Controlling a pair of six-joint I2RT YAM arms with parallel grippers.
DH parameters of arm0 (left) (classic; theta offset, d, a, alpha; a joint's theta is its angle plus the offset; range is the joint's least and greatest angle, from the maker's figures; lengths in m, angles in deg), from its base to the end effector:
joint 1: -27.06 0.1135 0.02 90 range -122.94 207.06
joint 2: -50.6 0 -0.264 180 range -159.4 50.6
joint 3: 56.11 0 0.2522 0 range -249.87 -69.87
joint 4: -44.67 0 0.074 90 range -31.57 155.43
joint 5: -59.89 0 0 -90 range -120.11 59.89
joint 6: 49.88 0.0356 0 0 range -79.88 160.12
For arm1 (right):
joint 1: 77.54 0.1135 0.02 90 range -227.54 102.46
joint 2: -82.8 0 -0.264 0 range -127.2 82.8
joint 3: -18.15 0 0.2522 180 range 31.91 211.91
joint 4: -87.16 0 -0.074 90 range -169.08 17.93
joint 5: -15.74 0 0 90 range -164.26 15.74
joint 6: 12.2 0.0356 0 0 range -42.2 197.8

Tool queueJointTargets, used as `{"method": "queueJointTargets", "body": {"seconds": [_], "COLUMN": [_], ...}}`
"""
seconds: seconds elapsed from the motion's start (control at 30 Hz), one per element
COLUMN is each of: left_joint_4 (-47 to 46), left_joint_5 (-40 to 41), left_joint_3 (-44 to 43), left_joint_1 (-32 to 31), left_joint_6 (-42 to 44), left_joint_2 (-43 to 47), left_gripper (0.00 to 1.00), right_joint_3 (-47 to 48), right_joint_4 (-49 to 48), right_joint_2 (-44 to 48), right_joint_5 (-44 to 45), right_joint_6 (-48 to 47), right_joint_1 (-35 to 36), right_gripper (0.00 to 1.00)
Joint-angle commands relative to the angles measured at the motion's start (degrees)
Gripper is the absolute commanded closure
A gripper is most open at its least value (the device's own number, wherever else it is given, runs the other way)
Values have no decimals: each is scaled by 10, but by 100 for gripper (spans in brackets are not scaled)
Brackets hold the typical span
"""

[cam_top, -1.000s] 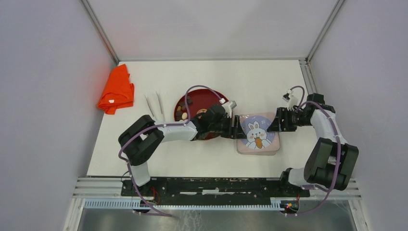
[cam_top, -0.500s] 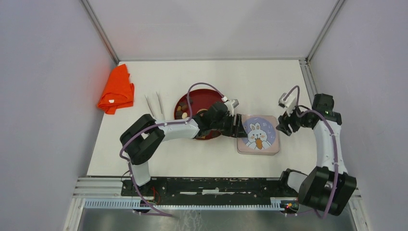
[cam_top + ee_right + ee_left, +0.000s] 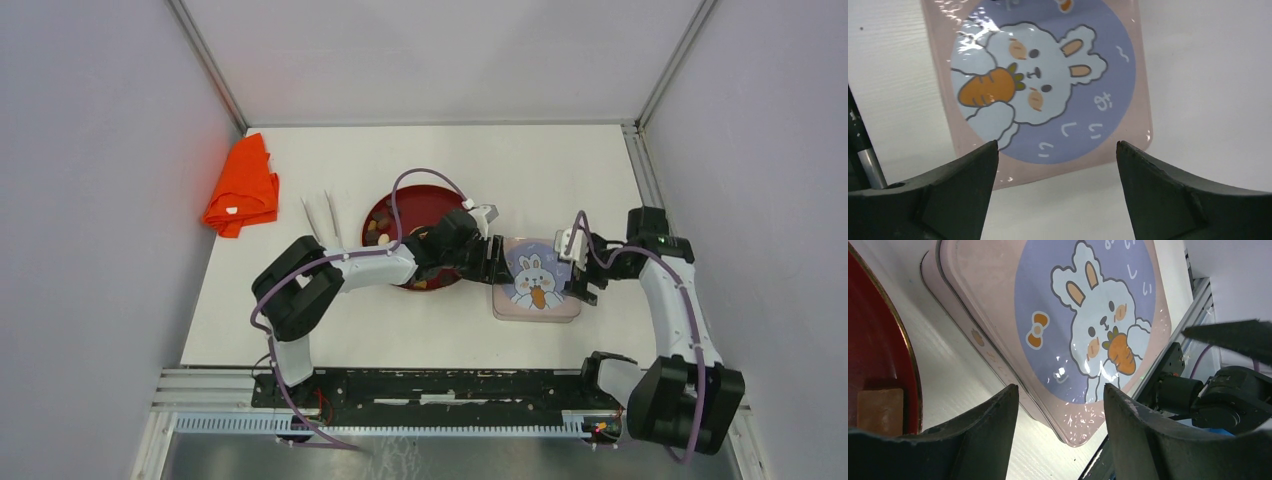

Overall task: Pack the chocolate
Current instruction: Close the box lid on the packing box.

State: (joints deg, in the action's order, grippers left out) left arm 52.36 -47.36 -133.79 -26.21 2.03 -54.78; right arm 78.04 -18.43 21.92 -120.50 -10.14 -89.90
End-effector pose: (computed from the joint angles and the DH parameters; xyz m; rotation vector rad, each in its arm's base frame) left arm 0.2316 -0.3280 0.1883 0.5091 2.3814 -1.1540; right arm 0.1701 -0.0110 0.2443 -1.5325 1.7679 0.4094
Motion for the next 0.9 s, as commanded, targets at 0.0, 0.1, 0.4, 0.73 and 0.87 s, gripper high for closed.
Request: {"method": "queueJointTargets", "body": {"seconds": [0.0,0.1,0.4,0.73,0.87], "left_joint_4": [7,8,15,35,47], "left_joint_5": [12,6,-2,1,3], "left_joint_3": [-30,-37,-59,-87,-104], "left_joint_1": [-3,-3,-3,-3,-2], "left_joint_6": [29,30,33,42,49], "left_joint_2": [7,-2,-24,-52,-58], "left_gripper": [31,31,31,31,31], "right_joint_3": [88,112,72,62,71], "right_joint_4": [-63,-58,-98,-127,-119], "right_joint_2": [-87,-128,-170,-234,-256], "right_joint_5": [78,73,79,83,61], "right_joint_6": [197,240,314,354,361], "right_joint_1": [-11,-38,-40,-37,-37], "right_gripper": [9,15,8,12,24]}}
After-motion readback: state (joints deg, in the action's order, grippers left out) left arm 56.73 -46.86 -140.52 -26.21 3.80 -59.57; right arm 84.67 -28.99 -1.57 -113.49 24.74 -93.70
